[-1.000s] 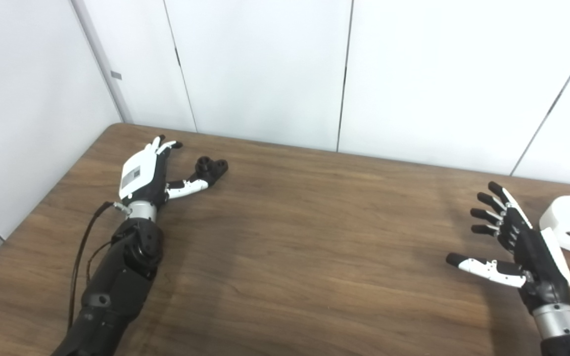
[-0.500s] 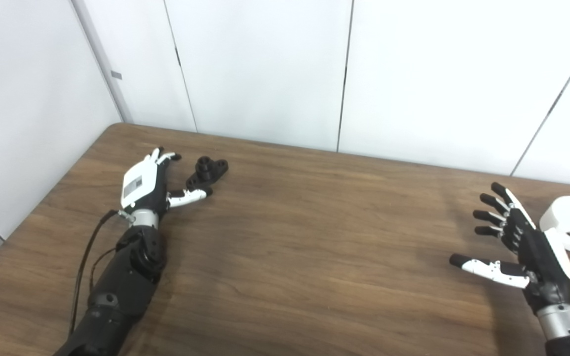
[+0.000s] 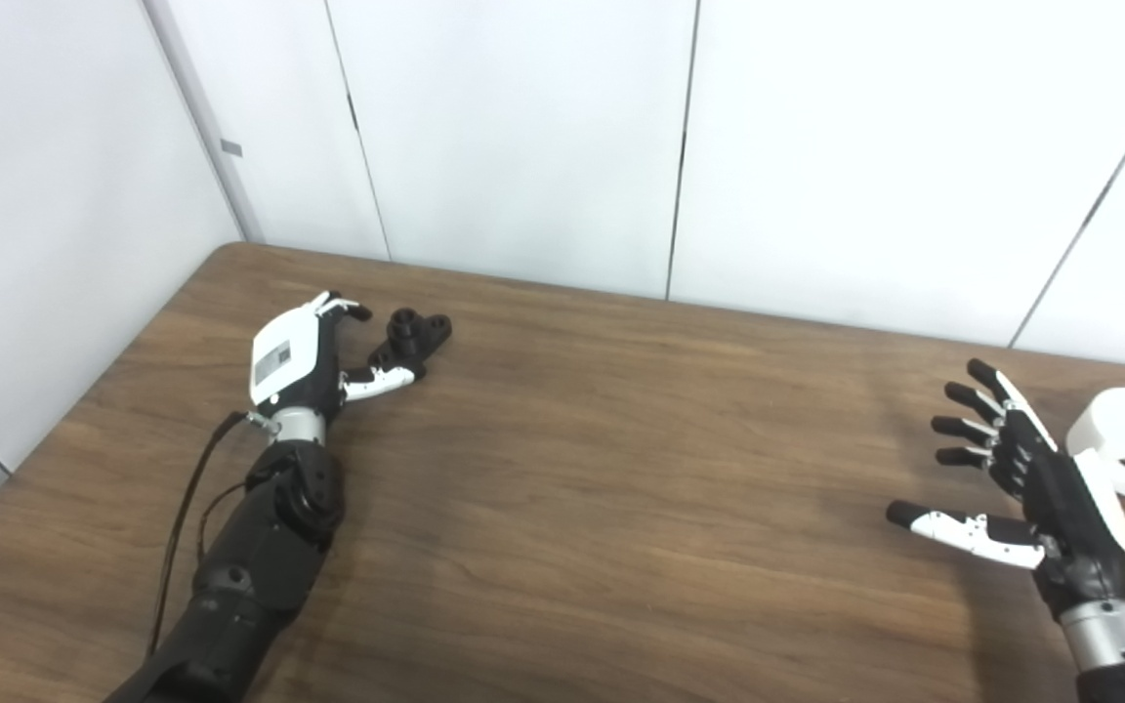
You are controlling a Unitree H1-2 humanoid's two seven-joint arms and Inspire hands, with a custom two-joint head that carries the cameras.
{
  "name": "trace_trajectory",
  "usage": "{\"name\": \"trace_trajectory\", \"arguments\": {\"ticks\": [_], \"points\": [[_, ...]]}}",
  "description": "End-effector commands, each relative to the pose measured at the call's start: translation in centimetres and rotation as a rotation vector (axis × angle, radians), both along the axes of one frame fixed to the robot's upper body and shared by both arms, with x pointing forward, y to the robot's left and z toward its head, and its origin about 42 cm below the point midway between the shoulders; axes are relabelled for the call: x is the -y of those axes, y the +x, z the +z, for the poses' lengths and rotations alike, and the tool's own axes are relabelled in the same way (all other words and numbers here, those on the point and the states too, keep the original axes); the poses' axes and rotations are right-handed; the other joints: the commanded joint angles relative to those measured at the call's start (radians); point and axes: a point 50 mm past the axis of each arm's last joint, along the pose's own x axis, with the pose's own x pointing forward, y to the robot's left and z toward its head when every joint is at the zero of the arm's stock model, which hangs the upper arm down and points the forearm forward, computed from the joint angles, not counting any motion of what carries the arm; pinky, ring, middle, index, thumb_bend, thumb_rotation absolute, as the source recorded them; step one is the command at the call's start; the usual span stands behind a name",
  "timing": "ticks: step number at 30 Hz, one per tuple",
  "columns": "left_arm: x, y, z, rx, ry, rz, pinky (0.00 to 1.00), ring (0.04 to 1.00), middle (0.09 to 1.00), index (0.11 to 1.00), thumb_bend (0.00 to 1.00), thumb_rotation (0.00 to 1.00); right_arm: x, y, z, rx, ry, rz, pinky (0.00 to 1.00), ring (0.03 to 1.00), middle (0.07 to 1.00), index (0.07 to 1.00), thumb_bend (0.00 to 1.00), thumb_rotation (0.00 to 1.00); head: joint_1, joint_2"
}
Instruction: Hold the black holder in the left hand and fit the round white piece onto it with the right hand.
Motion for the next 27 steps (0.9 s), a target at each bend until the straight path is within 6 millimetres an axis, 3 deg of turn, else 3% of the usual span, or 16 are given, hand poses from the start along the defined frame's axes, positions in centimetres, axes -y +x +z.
{"name": "trace_trajectory", "arguments": {"ticks": [1, 16, 24, 27], "points": [[0.3, 0.9, 0.9, 0.031, 0.008, -0.032, 0.77, 0.921, 0.912, 0.708, 0.99, 0.34, 0.0, 0.1, 1.7, 0.063, -0.010, 0.002, 0.68, 0.789, 0.883, 0.934, 0.67, 0.11, 0.000, 0.001], [0.3, 0.9, -1.0, -0.100, 0.079, 0.013, 0.76, 0.921, 0.916, 0.706, 1.00, 0.39, 0.4, -0.4, 1.9, 0.058, -0.014, -0.011, 0.64, 0.779, 0.891, 0.941, 0.67, 0.16, -0.010, 0.020], [0.5, 0.7, -1.9, -0.214, 0.086, 0.057, 0.82, 0.931, 0.915, 0.675, 0.97, 0.39, 0.7, -0.5, 2.2, 0.066, -0.009, -0.006, 0.66, 0.795, 0.890, 0.940, 0.65, 0.10, -0.010, 0.024], [0.4, 0.7, -1.9, -0.226, 0.087, 0.054, 0.83, 0.935, 0.918, 0.668, 0.99, 0.44, 0.8, -0.4, 2.3, 0.065, -0.002, -0.007, 0.68, 0.800, 0.891, 0.939, 0.65, 0.08, -0.011, 0.026]]}}
